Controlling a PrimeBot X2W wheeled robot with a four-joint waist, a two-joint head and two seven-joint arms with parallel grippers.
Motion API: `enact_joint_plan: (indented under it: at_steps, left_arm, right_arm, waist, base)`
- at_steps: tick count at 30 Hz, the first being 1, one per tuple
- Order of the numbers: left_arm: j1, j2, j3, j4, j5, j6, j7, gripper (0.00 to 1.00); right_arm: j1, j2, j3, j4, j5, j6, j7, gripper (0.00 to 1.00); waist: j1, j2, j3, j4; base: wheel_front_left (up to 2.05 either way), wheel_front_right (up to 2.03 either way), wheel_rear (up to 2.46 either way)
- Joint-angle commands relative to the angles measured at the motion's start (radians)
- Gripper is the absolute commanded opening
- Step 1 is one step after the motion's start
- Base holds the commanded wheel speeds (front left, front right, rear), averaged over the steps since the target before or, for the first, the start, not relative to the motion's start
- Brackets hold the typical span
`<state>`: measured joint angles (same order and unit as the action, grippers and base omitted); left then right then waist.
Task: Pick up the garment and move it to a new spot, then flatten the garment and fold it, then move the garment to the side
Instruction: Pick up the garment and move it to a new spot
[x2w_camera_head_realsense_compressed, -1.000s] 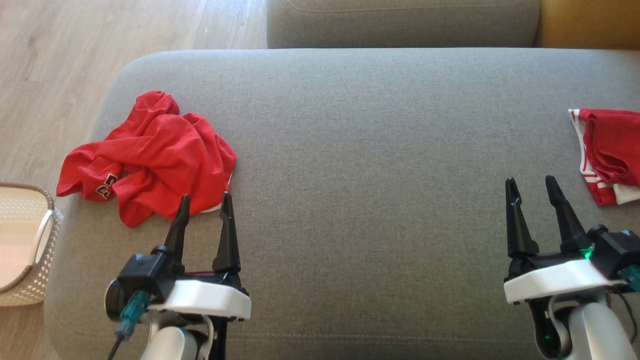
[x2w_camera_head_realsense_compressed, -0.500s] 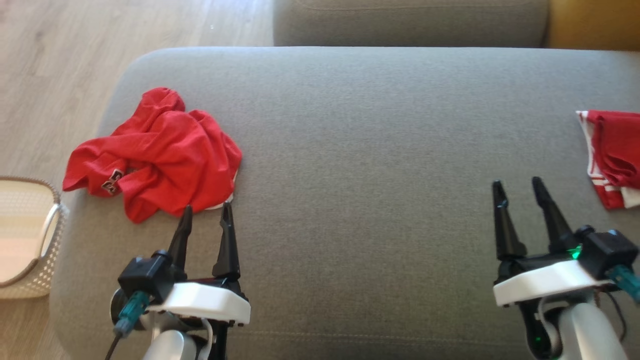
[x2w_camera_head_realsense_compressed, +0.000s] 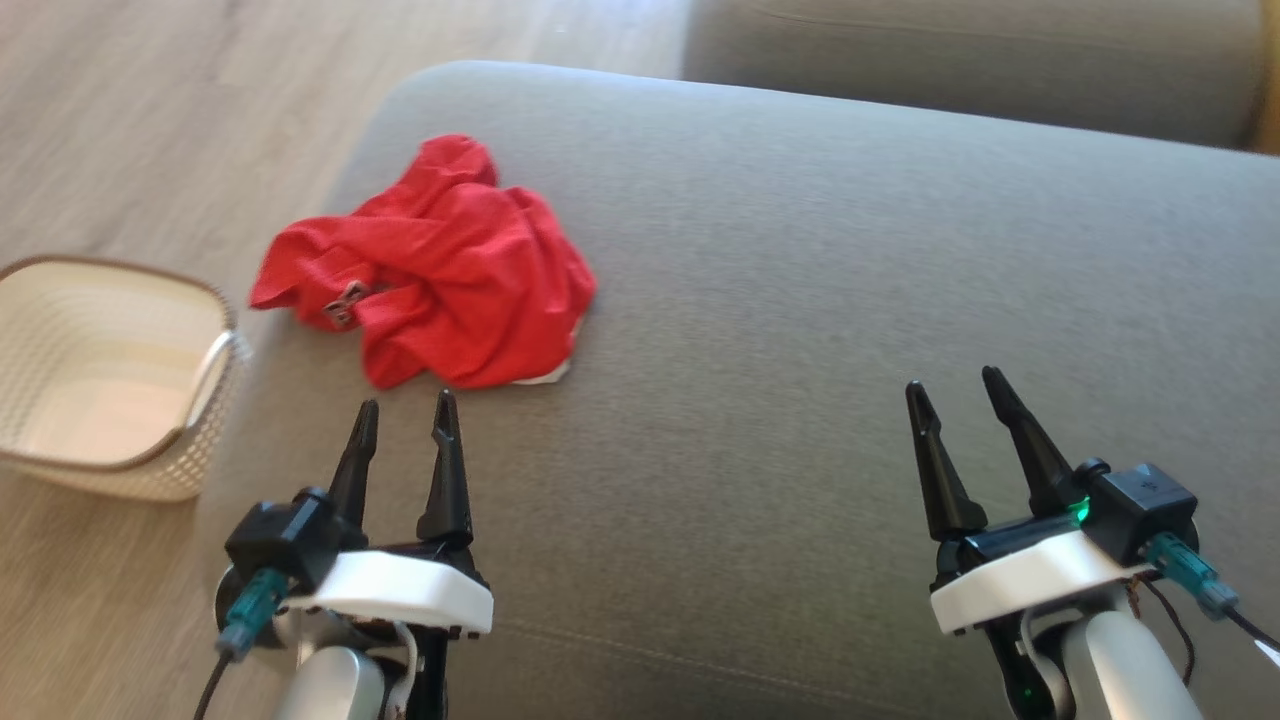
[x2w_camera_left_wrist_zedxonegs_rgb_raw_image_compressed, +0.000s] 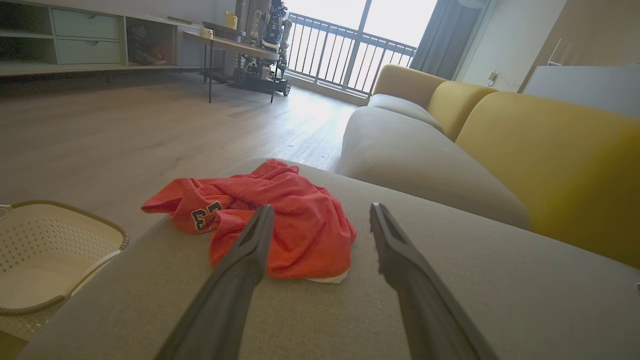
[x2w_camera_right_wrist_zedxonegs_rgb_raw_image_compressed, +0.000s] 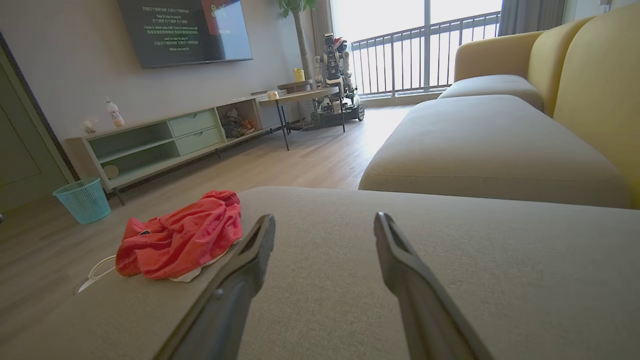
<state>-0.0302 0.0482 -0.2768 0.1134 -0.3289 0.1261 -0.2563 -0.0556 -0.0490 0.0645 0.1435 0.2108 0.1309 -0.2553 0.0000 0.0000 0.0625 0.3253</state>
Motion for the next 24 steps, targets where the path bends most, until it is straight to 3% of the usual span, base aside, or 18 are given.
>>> enact_joint_plan:
  at_steps: [1,3,11,17,24]
  left_arm:
    - [-0.035,0.002,0.031,-0.034,-0.018,-0.014,-0.005,1.0]
    - [-0.028,0.002,0.015,-0.033,-0.014,-0.06,-0.006,1.0]
    - [-0.017,0.002,0.037,-0.035,-0.015,-0.067,-0.006,1.0]
    - [-0.016,0.002,0.057,-0.038,-0.016,-0.06,-0.006,1.0]
    - [-0.065,0.002,0.124,-0.02,-0.029,-0.087,-0.006,1.0]
  right_arm:
    - [-0.03,-0.001,0.027,-0.025,-0.003,0.0,-0.006,1.0]
    - [-0.029,-0.001,0.029,-0.022,-0.002,0.0,-0.006,1.0]
    - [-0.026,-0.001,0.037,-0.015,-0.004,0.0,-0.006,1.0]
    - [-0.026,-0.001,0.046,-0.012,-0.003,0.0,-0.006,1.0]
    - [-0.034,-0.001,0.039,-0.021,-0.029,0.0,-0.006,1.0]
  waist:
    - [0.0,0.0,-0.006,0.046]
    - [0.0,0.0,-0.011,0.068]
    - [0.0,0.0,-0.014,0.1]
    - [0.0,0.0,-0.012,0.09]
    - [0.0,0.0,0.024,0.065]
  base:
    - [0.0,0.0,0.0]
    - [0.0,0.0,0.0]
    - [0.0,0.0,0.0]
    - [0.0,0.0,0.0]
    - [0.0,0.0,0.0]
